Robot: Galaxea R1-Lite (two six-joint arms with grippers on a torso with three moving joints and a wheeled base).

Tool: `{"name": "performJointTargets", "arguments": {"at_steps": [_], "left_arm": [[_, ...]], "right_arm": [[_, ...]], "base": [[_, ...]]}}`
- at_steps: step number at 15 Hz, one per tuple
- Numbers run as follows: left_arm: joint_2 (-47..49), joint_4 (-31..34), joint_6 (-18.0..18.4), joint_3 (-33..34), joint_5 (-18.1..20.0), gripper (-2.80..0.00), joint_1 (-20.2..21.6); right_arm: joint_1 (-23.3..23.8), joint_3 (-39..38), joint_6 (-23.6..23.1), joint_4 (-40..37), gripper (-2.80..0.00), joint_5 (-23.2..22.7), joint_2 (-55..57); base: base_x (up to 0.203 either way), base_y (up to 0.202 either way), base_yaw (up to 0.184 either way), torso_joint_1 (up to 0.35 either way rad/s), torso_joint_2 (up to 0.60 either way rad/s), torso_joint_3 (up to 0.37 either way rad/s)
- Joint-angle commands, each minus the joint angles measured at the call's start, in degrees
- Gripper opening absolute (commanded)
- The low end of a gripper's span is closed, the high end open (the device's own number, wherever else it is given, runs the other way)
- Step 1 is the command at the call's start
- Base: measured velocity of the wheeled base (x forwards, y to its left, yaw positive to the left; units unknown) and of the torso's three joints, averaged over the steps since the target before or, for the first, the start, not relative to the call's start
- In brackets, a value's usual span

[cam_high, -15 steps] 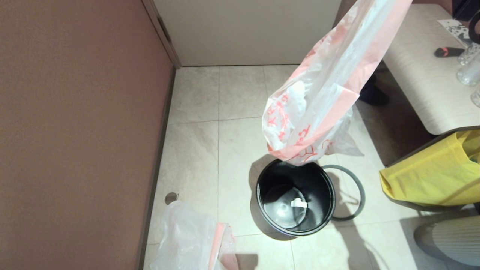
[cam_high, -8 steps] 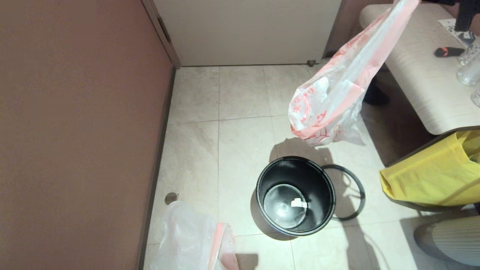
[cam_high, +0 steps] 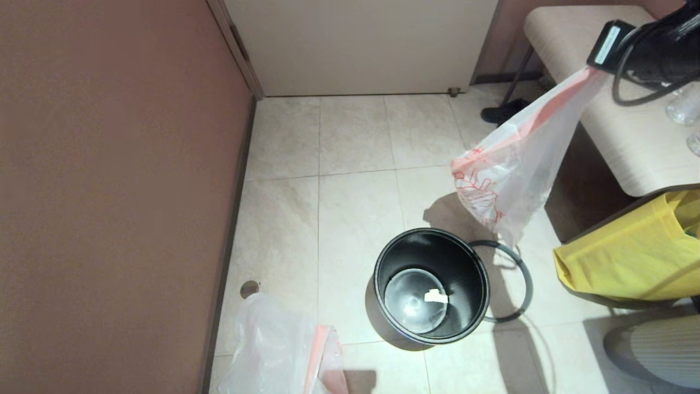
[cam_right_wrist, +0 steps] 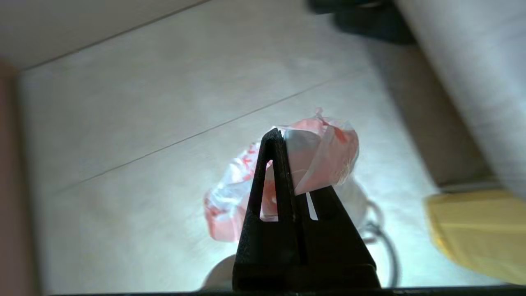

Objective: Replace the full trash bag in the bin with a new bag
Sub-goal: Place the trash bag on the floor

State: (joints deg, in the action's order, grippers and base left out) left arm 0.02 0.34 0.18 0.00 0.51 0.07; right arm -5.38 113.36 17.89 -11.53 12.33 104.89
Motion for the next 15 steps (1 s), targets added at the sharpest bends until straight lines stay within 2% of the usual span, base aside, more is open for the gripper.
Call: {"name": "performJointTargets", "arguments": {"at_steps": [1,5,9,12,15], "left_arm": [[-0.02,0.01,-0.01,0.0,0.02,-2.8,0.01],[-0.02,0.01,-0.01,0.0,0.02,-2.8,0.01],[-0.02,0.01,-0.01,0.0,0.02,-2.8,0.01],[-0.02,0.01,-0.01,0.0,0.02,-2.8,0.01],[-0.02,0.01,-0.01,0.0,0.02,-2.8,0.01]], "right_arm": [[1.87,-0.17,-0.5,2.94,-2.8,5.6,5.97],[5.7,-0.36,-2.0,4.76,-2.8,11.11,13.0],[8.29,-0.97,-2.82,7.16,-2.8,11.24,19.22],[8.49,-5.56,-3.04,10.42,-2.8,10.6,22.29],[8.29,-5.82,-4.2,10.8,-2.8,10.47,25.65]], "base": [[0.0,0.0,0.0,0.0,0.0,0.0],[0.0,0.0,0.0,0.0,0.0,0.0],[0.0,0.0,0.0,0.0,0.0,0.0],[0.0,0.0,0.0,0.0,0.0,0.0],[0.0,0.0,0.0,0.0,0.0,0.0]]}}
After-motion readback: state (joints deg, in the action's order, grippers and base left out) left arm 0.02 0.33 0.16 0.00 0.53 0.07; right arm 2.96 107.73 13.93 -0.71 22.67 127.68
